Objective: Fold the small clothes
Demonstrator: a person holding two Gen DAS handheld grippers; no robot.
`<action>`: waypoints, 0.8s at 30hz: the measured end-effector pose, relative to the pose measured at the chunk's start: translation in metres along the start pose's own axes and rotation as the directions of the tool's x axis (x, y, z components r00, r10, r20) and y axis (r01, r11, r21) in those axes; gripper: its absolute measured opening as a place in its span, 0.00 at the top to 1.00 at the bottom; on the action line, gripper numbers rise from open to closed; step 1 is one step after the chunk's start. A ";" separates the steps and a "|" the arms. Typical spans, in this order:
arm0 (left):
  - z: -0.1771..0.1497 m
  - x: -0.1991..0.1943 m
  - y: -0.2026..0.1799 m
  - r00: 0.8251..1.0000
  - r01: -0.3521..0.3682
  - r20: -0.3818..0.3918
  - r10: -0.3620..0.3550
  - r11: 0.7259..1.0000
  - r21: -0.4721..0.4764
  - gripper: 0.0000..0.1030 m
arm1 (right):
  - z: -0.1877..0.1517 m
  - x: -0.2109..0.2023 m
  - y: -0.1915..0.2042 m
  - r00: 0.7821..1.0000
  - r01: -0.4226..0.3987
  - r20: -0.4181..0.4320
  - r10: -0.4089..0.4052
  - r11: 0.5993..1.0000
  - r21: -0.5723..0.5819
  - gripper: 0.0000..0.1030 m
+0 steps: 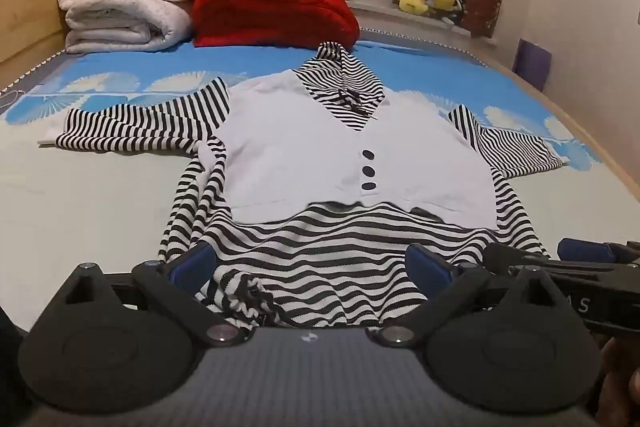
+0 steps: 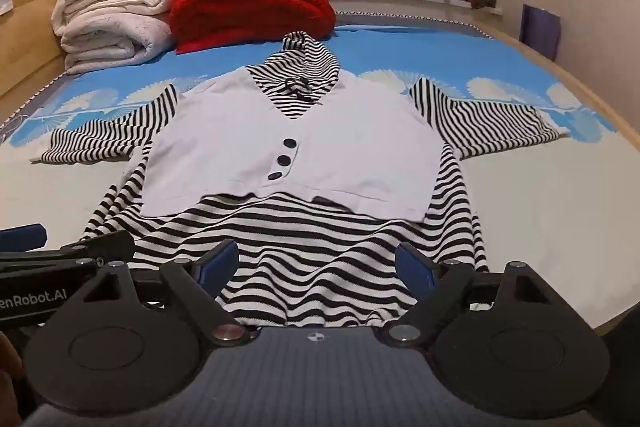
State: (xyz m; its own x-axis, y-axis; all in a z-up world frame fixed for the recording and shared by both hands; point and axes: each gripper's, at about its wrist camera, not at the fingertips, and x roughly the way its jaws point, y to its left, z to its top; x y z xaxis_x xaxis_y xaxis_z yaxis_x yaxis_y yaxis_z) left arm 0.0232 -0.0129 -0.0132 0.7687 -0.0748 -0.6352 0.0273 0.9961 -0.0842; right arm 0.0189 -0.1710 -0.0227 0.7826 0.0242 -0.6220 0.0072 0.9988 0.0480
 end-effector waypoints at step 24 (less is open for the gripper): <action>-0.001 -0.002 0.000 1.000 0.004 -0.004 -0.004 1.000 -0.001 0.01 | -0.001 -0.002 0.000 1.000 0.017 0.012 -0.017 1.000 0.002 0.17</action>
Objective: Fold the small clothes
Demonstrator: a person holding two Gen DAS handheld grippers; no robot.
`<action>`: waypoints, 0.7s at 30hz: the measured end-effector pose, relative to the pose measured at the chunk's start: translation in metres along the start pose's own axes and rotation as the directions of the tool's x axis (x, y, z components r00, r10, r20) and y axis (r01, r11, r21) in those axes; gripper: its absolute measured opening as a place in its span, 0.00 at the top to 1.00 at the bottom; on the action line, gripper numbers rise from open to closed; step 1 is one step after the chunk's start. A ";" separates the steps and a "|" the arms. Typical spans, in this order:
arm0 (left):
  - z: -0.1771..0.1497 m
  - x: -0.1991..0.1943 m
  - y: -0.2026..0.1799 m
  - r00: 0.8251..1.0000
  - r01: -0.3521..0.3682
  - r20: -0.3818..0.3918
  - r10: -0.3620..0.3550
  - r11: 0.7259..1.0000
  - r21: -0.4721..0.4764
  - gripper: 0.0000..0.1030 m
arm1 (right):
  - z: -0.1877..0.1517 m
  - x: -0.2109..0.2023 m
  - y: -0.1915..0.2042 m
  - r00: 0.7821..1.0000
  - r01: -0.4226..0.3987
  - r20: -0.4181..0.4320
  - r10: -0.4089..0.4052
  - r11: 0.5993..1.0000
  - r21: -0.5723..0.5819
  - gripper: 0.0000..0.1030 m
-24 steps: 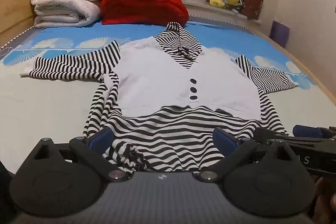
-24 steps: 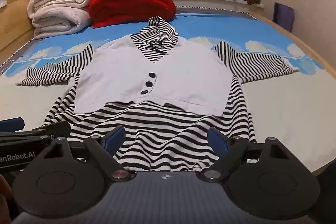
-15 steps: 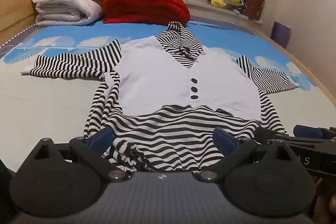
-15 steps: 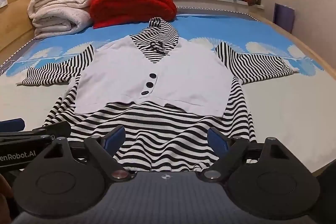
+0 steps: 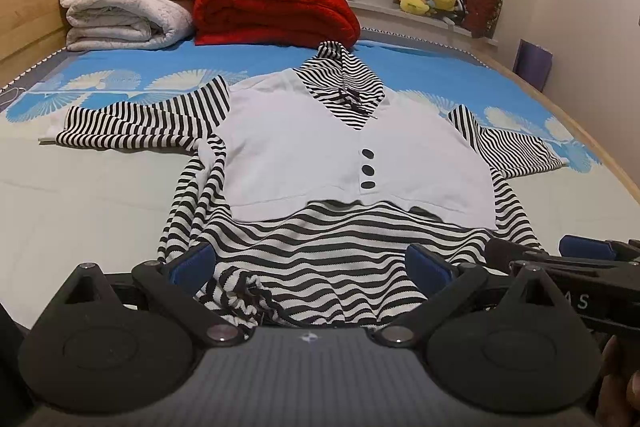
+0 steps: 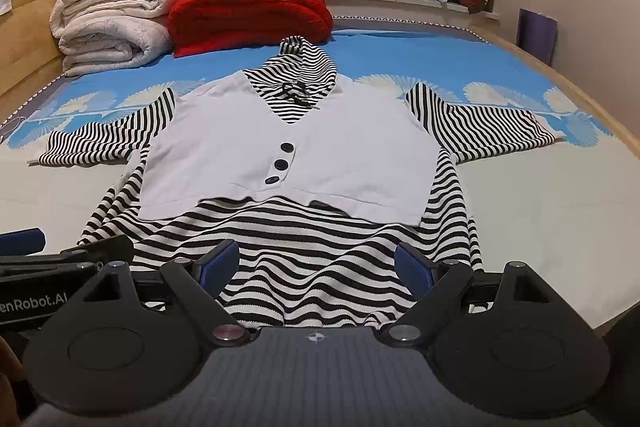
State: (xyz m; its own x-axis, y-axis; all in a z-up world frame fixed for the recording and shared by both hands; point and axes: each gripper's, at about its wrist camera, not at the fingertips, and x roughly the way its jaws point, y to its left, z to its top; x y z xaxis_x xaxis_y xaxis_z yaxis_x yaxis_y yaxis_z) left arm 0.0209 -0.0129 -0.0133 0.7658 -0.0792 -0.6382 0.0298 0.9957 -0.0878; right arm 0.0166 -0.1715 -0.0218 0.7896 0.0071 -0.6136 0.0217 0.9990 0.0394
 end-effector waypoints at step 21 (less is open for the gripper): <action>-0.001 0.000 -0.001 1.000 0.003 0.000 -0.003 1.000 0.005 0.01 | 0.000 0.001 -0.001 1.000 -0.004 0.005 0.004 1.000 0.011 0.17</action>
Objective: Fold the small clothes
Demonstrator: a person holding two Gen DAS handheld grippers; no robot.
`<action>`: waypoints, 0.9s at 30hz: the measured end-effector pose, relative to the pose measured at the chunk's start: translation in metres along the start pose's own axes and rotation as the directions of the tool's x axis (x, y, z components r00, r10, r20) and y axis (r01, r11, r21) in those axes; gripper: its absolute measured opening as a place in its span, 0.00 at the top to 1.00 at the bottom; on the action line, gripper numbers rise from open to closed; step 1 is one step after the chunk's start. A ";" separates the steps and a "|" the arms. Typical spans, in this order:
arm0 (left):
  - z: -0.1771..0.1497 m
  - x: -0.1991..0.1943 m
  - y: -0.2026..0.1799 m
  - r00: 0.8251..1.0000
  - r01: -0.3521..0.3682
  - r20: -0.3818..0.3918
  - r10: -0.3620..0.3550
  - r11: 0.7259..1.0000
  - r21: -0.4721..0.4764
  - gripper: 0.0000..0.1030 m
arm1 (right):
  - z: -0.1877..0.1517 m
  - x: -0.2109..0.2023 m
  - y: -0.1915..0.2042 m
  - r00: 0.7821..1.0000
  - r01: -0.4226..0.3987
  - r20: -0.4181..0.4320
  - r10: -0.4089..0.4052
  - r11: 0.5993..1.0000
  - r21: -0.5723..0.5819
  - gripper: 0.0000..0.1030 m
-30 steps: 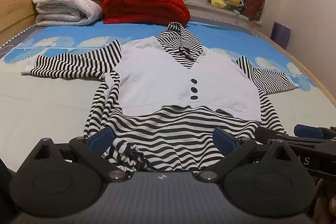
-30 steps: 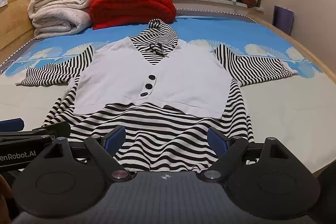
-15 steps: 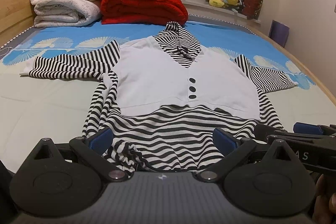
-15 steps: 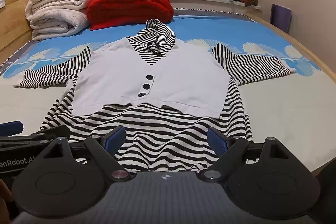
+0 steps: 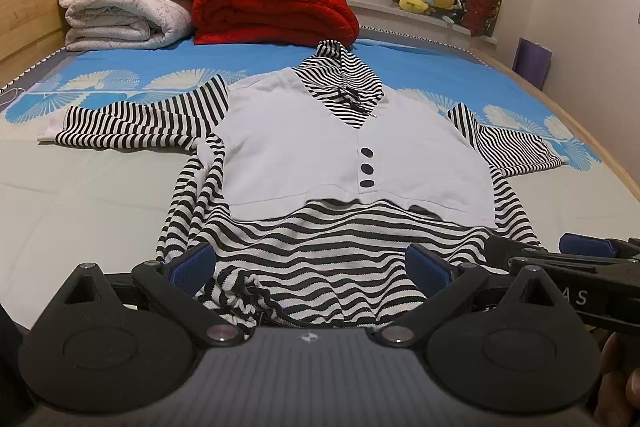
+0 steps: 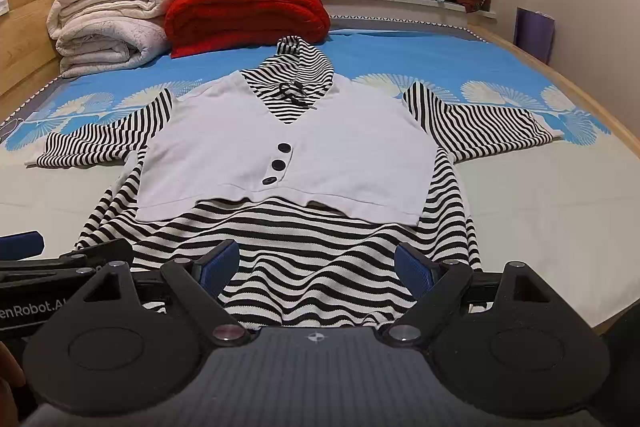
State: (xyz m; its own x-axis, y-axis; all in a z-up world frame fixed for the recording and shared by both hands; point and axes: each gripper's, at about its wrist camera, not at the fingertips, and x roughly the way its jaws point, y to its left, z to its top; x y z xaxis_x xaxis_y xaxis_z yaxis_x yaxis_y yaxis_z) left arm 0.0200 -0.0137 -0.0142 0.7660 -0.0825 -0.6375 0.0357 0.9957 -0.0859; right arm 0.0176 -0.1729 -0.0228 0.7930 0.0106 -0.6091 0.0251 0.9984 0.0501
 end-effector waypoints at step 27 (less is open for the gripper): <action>0.001 0.000 0.001 1.000 -0.002 0.000 0.002 1.000 0.001 0.01 | 0.000 0.001 0.001 0.999 0.009 -0.050 -0.009 1.000 -0.007 0.17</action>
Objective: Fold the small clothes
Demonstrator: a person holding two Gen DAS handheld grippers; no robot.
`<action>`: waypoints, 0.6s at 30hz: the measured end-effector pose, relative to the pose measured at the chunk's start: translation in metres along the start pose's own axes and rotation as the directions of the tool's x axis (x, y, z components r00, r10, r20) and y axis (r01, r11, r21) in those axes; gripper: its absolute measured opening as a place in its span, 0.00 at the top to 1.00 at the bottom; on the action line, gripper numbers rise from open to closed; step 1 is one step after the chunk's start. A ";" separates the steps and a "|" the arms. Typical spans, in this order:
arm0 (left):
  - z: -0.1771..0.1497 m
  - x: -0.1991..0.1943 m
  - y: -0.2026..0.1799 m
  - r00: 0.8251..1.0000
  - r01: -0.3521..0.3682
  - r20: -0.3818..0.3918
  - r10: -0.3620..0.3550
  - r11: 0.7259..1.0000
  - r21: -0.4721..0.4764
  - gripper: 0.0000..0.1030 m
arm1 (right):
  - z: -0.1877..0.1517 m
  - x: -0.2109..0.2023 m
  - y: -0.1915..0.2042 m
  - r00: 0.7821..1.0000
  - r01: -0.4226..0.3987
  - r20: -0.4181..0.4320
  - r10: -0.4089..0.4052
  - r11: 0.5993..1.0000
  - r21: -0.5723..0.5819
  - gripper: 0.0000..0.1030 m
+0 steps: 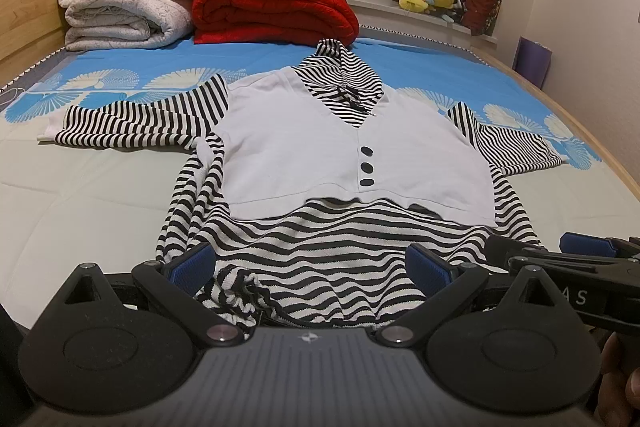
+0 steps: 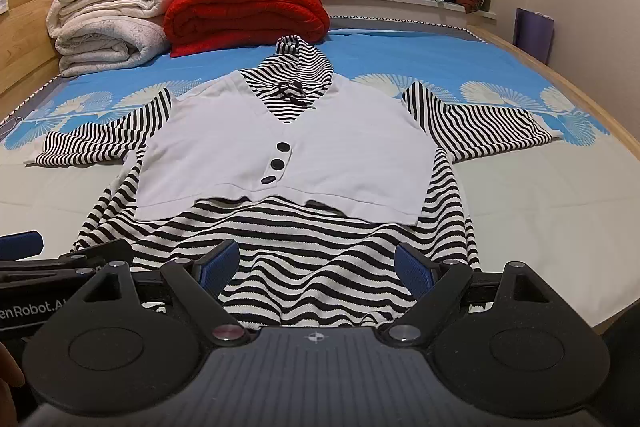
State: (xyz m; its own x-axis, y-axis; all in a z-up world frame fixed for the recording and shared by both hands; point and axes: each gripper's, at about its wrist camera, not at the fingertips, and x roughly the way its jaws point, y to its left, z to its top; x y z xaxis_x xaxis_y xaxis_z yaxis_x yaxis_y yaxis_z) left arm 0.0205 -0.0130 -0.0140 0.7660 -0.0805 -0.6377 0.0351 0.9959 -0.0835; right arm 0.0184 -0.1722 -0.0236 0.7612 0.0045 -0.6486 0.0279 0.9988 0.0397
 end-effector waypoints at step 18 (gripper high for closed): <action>0.074 -0.004 0.017 0.993 0.048 0.100 -0.055 0.996 0.075 0.72 | 0.005 0.000 -0.012 0.999 0.020 0.024 -0.022 0.998 0.057 0.33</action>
State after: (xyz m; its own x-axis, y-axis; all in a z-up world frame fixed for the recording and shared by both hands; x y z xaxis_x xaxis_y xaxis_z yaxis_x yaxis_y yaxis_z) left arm 0.0657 0.0074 0.0440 0.8231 -0.1310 -0.5527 0.1198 0.9912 -0.0565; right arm 0.0210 -0.1844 -0.0205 0.7758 -0.0181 -0.6308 0.0800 0.9944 0.0698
